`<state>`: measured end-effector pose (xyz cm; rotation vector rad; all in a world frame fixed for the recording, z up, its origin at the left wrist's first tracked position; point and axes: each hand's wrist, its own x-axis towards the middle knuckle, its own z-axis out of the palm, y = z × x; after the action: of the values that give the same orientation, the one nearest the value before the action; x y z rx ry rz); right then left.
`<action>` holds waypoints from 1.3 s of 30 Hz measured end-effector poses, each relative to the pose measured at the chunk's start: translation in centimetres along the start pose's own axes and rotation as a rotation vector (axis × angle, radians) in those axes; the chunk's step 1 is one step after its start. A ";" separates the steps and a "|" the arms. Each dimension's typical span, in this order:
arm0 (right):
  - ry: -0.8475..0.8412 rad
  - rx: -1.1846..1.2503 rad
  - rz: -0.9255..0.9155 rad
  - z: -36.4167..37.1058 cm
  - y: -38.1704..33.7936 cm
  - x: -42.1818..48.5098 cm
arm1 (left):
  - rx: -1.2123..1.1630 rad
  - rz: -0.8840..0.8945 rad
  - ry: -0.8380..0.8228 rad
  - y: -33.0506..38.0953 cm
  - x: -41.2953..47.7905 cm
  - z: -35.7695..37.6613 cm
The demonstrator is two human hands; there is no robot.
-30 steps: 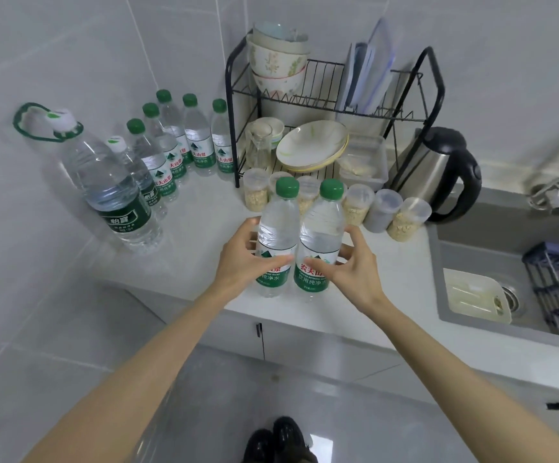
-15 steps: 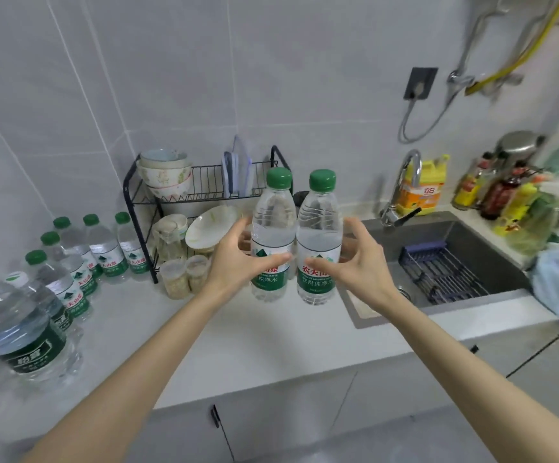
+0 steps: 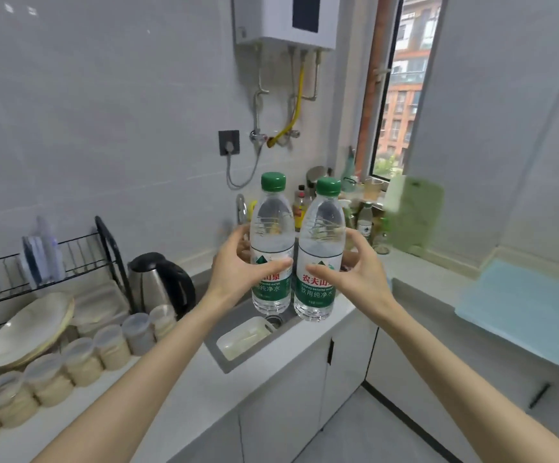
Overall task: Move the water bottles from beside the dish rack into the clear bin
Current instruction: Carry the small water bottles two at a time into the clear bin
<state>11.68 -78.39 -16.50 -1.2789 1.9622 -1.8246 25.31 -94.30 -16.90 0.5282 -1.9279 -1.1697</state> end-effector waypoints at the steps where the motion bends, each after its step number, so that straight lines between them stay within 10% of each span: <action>1: 0.026 -0.018 0.008 -2.0 0.3 -0.1 | -0.019 0.009 -0.020 0.6 0.4 1.9; 39: 1.078 -0.584 0.335 -72.5 6.8 -16.2 | -0.553 0.304 -0.998 27.9 -0.4 80.9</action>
<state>-27.78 -15.23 -12.10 0.1645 3.1293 -1.9978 -38.12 -36.97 -12.98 -0.7649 -2.1679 -1.8497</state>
